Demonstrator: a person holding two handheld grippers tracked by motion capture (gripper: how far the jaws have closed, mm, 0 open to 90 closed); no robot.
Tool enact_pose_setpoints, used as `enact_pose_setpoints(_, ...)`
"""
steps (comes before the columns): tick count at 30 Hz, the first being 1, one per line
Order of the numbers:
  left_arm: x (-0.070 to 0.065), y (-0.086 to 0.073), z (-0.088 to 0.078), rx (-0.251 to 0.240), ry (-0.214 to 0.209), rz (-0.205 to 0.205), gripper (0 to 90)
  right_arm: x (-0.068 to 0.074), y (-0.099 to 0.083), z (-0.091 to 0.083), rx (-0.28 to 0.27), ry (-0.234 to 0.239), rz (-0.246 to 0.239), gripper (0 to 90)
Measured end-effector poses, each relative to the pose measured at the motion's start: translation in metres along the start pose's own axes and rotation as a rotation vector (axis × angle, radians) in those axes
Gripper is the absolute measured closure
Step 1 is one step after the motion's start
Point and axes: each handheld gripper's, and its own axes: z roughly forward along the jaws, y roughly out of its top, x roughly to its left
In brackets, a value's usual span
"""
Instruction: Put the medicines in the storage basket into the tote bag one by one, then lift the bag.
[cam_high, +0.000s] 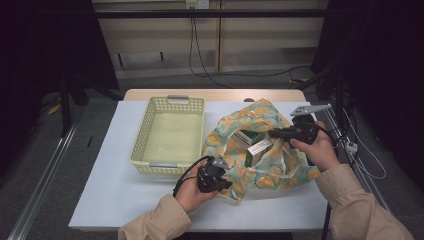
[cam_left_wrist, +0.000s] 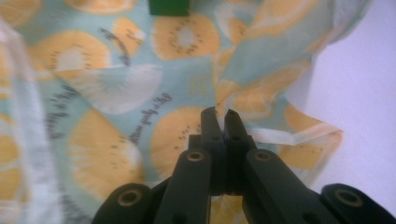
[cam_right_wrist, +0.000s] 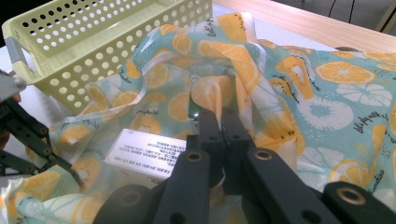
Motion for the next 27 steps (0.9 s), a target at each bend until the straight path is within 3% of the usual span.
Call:
enact_pose_setpoints(3,0.001,0.010,-0.014,-0.040,-0.002,-0.027,90.0,0.000,0.001,-0.002,-0.002,0.000,-0.002,89.7)
enact_pose_setpoints(9,0.008,0.033,-0.046,-0.096,0.004,-0.043,90.0,0.001,0.003,-0.004,-0.015,0.013,0.002,89.8)
enact_pose_setpoints(16,0.015,0.068,-0.081,-0.155,0.047,-0.017,90.0,0.003,0.013,-0.008,-0.031,0.020,-0.005,89.9)
enact_pose_setpoints(20,0.021,0.090,-0.103,-0.184,0.088,0.006,90.0,0.004,0.027,-0.016,-0.056,0.019,-0.008,89.9)
enact_pose_setpoints(27,0.041,0.130,-0.144,-0.269,0.160,0.006,90.0,0.005,0.064,-0.036,-0.125,0.001,-0.026,90.0)
